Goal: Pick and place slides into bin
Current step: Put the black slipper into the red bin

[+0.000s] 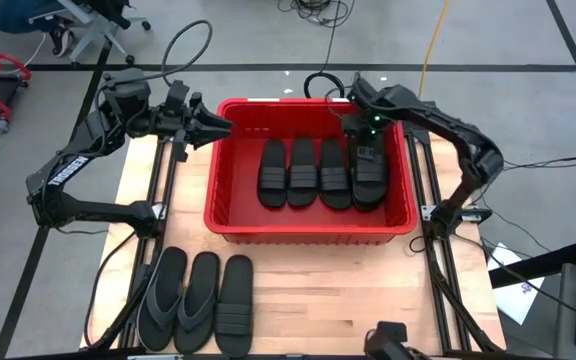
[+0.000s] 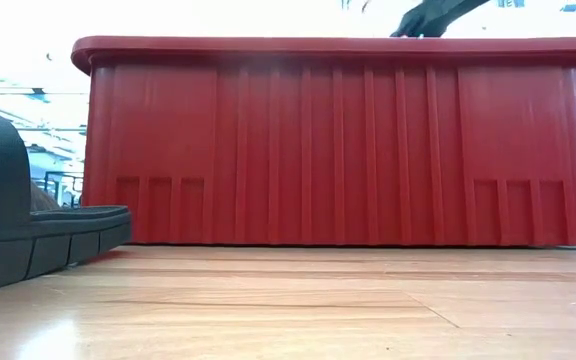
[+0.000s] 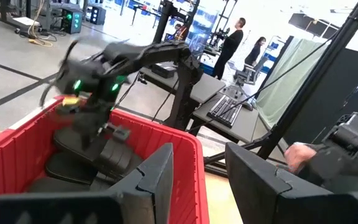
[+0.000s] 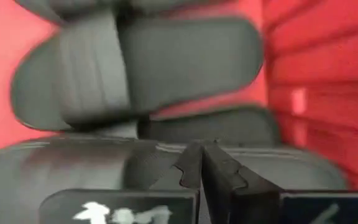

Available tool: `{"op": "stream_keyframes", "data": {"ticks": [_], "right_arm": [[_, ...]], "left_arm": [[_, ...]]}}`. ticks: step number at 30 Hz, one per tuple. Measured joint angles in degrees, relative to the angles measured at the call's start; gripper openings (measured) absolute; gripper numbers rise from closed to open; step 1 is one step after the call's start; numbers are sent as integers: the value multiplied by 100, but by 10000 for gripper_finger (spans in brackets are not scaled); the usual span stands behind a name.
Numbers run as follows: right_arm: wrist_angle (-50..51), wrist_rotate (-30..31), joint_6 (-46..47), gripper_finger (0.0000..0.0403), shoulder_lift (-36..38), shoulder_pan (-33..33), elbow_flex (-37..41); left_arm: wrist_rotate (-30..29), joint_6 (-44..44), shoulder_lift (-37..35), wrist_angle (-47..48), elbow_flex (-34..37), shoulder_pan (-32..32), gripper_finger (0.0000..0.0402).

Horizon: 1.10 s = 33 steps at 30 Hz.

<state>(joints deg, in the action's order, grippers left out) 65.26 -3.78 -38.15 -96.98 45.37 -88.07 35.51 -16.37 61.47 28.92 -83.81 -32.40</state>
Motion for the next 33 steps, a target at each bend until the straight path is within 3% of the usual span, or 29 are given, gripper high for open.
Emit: {"op": "stream_keyframes", "data": {"ticks": [6, 11, 16, 19, 27, 31, 33], "right_arm": [[-7, -307, -43, 1, 662, 9, 9], [175, -1436, -95, 33, 920, 191, -5], [247, -1009, 99, 96, 919, 192, -5], [297, -1286, 75, 130, 906, 192, -5], [743, -1328, 56, 231, 896, 246, -5], [1073, -1508, 192, 247, 882, 344, -5], [1305, -1888, 128, 245, 879, 439, -5]], "left_arm": [[4, 108, 0, 0, 0, -1, 145], [27, 221, 0, 0, 0, 2, 145], [34, 384, 0, 0, 0, 2, 145], [35, 410, 0, 0, 0, 2, 145], [66, 382, 0, 7, 0, 2, 145], [66, 379, 0, 28, 0, 2, 145], [66, 390, 0, 76, 0, 2, 145]]}}
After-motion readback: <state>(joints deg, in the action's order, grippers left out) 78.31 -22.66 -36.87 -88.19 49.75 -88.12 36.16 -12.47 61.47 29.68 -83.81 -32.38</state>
